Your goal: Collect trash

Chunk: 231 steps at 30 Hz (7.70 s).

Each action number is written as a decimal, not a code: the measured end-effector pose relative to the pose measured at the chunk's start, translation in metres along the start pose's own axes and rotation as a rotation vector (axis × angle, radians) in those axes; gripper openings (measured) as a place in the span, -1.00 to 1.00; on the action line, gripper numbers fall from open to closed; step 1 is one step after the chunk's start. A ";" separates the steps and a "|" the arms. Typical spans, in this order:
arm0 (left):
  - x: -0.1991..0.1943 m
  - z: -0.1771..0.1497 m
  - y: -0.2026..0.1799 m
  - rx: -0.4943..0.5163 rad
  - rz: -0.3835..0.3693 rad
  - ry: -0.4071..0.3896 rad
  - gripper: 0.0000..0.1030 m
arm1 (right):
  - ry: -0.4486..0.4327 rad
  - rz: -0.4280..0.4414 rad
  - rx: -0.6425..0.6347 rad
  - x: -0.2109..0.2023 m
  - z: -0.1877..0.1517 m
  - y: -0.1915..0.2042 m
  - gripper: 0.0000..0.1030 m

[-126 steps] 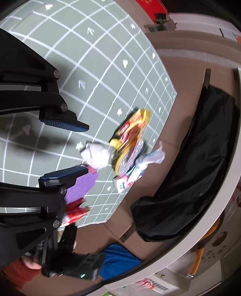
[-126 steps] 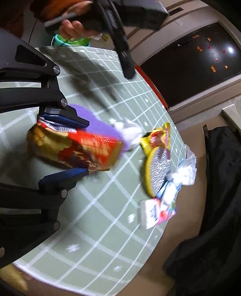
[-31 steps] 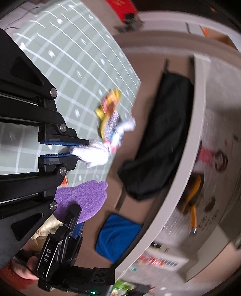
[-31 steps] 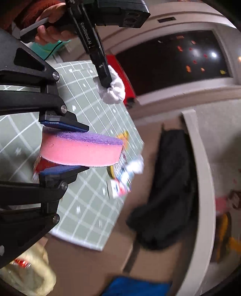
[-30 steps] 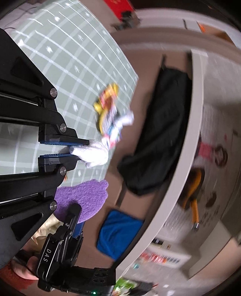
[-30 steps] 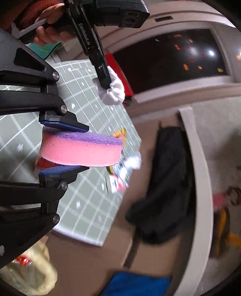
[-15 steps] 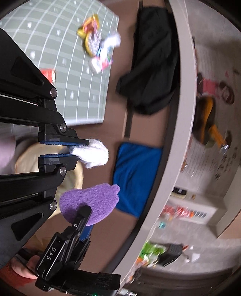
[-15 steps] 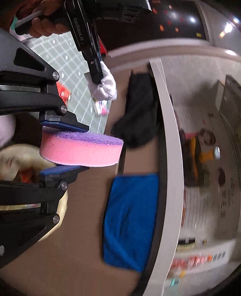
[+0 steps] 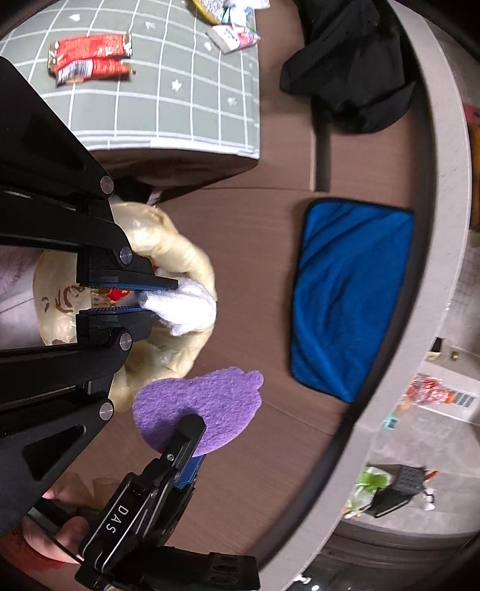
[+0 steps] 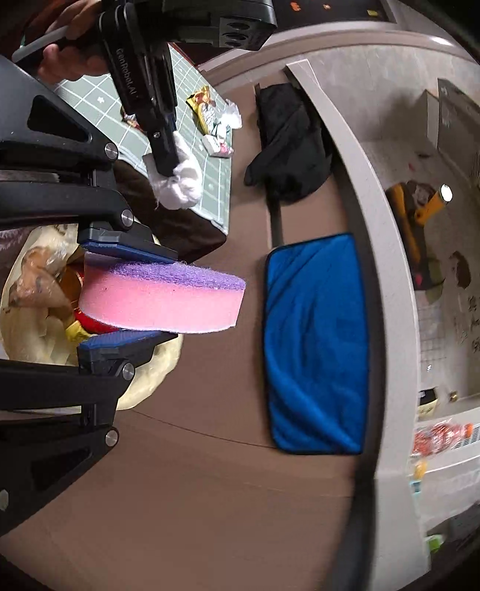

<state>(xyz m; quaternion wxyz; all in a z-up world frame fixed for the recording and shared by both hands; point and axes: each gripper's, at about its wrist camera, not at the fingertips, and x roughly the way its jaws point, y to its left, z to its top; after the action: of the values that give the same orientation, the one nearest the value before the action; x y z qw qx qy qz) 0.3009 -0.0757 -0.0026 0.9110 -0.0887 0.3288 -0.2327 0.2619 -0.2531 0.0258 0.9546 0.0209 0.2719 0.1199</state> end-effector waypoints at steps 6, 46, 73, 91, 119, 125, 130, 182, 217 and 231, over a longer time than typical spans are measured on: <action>0.031 -0.008 -0.001 -0.001 0.006 0.065 -0.86 | 0.047 -0.001 0.047 0.019 -0.011 -0.018 -0.41; 0.032 -0.006 0.058 -0.155 0.064 0.086 -0.17 | 0.119 -0.071 0.130 0.056 -0.043 -0.038 -0.14; -0.070 0.039 0.386 -0.407 0.417 -0.132 -0.15 | 0.141 0.292 -0.208 0.119 0.011 0.203 -0.13; -0.034 0.000 0.417 -0.474 0.333 0.096 -0.11 | 0.309 0.405 -0.183 0.161 -0.019 0.211 -0.13; -0.217 -0.076 0.318 -0.515 0.360 -0.142 -0.37 | 0.364 0.349 -0.214 0.165 -0.045 0.264 -0.13; -0.223 -0.093 0.309 -0.514 0.376 -0.143 -0.37 | 0.425 0.330 -0.167 0.190 -0.055 0.262 -0.12; -0.230 -0.100 0.296 -0.497 0.394 -0.156 -0.37 | 0.384 0.278 -0.327 0.187 -0.062 0.289 -0.28; -0.054 -0.005 0.006 0.011 0.060 -0.072 -0.37 | -0.075 0.040 -0.004 -0.025 0.003 0.011 -0.61; 0.090 -0.036 -0.011 0.014 0.025 0.184 -0.37 | 0.117 -0.004 0.135 0.058 -0.052 -0.059 -0.61; 0.106 -0.044 -0.006 -0.006 0.028 0.239 -0.37 | 0.171 -0.020 0.139 0.078 -0.064 -0.065 -0.60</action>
<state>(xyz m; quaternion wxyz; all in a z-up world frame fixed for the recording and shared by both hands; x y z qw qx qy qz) 0.3421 -0.1324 -0.0931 0.8683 -0.0586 0.4368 -0.2278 0.3063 -0.2990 -0.0757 0.9252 0.0742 0.3605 0.0924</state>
